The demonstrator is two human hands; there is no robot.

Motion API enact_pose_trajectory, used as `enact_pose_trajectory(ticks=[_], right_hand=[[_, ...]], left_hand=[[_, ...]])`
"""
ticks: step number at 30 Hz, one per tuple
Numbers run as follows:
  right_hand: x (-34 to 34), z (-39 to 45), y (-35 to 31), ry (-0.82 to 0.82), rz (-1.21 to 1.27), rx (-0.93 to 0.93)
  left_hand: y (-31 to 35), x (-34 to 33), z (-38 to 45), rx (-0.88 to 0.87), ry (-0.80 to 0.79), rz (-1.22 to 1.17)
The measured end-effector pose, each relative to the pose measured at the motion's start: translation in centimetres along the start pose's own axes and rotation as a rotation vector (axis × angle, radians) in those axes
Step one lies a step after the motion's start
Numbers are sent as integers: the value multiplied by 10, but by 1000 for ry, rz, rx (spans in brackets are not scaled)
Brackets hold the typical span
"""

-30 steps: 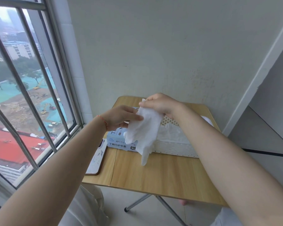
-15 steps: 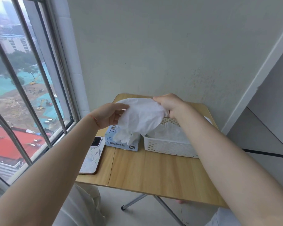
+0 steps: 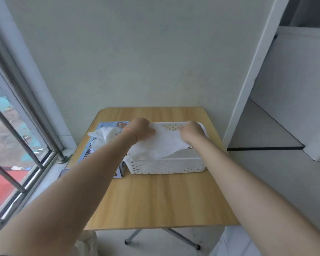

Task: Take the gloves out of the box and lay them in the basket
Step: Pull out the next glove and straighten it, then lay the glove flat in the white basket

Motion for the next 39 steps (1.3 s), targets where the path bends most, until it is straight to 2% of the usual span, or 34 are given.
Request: enact_pose_trajectory(ticks=[4,7,11,12,14,17,19,22,24,28,30,32,34,36,39], right_hand=[[1,4,22,100,-262,14],[-7,7,26,78,-472,88],[-14,10,25,74,-621,154],[-15,10,24,76,-657,171],[-15,9,23,85,-712,198],[-14,8,20,92,-818,226],[-13,8,19,104,-881,220],[-12,7,18,123,-918,218],[-9,5,14,168,-901,207],[-11,-2,-14,259,-831,289],[-21,-8,-39,266,-761,377],[-31,-16,-64,272,-690,464],[-46,-24,-92,269,-628,549],[-63,-29,-114,251,-554,625],[-89,-29,-137,182,-405,726]], left_hand=[[17,-26,4,-93,6,249],[17,-38,8,-163,61,297],[21,-31,2,-270,175,385],[24,-26,-2,-277,159,364],[28,-19,-11,-216,-28,339],[24,-20,-22,-82,-463,435],[14,-27,-21,-38,-546,390],[4,-29,-20,-46,-475,256],[2,-23,-20,-69,-368,189],[-9,11,-23,-110,40,49],[-25,31,-28,-82,278,25],[-48,46,-33,-30,438,34],[-77,58,-38,56,440,51],[-102,62,-42,128,343,52],[-126,64,-47,143,282,28]])
Point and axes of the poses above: each hand's wrist, its own z-axis towards the middle knuckle, its own x-axis out of the back of the hand, y = z × x, the point moved 2 cm from there along z, towards the middle knuckle, and after that the axes turned 4 degrees about -z, right-handed, at the moved point
